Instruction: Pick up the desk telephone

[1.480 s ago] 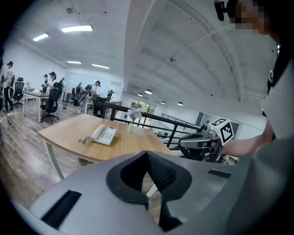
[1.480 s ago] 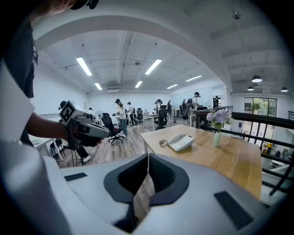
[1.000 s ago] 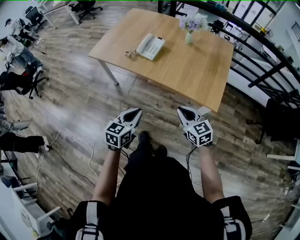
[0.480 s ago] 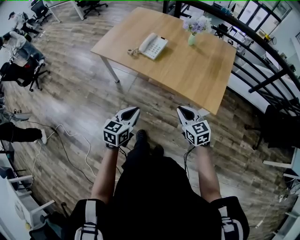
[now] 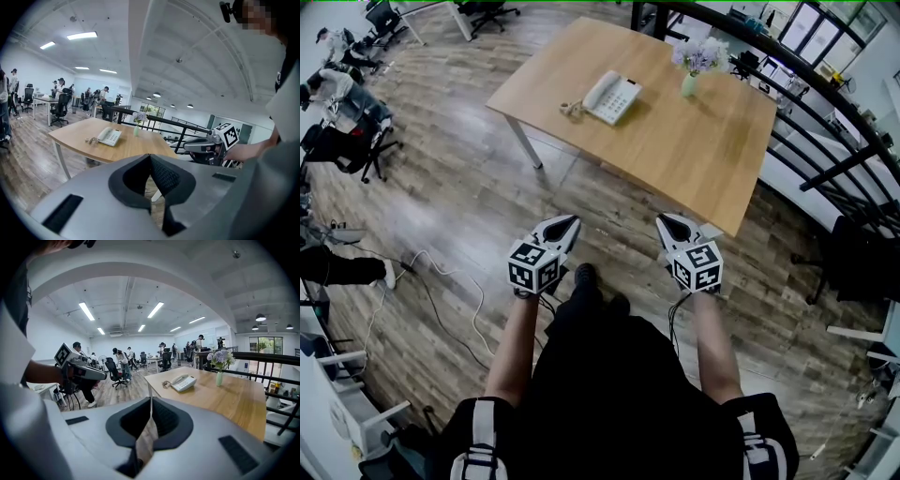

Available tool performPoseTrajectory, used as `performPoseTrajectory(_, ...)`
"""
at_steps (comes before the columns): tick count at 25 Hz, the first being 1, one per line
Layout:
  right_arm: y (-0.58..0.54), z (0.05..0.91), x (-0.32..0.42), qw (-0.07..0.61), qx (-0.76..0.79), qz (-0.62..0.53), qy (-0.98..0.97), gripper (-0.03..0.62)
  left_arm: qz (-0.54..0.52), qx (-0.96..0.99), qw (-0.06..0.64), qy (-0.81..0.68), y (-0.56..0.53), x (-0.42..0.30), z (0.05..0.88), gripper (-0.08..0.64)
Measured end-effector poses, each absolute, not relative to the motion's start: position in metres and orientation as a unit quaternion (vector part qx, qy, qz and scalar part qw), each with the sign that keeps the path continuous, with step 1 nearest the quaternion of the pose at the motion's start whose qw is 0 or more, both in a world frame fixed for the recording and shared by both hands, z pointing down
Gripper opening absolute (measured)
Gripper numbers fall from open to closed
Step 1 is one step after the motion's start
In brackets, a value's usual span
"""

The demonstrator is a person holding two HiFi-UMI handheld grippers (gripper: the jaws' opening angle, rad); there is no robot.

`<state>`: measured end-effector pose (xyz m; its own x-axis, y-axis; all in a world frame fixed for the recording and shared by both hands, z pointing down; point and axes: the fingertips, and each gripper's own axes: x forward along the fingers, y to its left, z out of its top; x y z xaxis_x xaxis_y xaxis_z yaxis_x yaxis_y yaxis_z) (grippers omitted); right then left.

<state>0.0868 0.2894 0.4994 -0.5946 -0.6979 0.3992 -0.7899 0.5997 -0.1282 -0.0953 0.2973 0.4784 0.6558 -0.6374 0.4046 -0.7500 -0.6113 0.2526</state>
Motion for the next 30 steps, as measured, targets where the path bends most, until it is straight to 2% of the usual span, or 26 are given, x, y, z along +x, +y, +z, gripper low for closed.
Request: performPoseTrajectory(30, 0.211, 0.512, 0.066, 0.163, 0.472, 0.17, -0.849, 0.026, 0.142, 0.902, 0.214, -0.347, 0.198, -0.119, 0.49, 0.021)
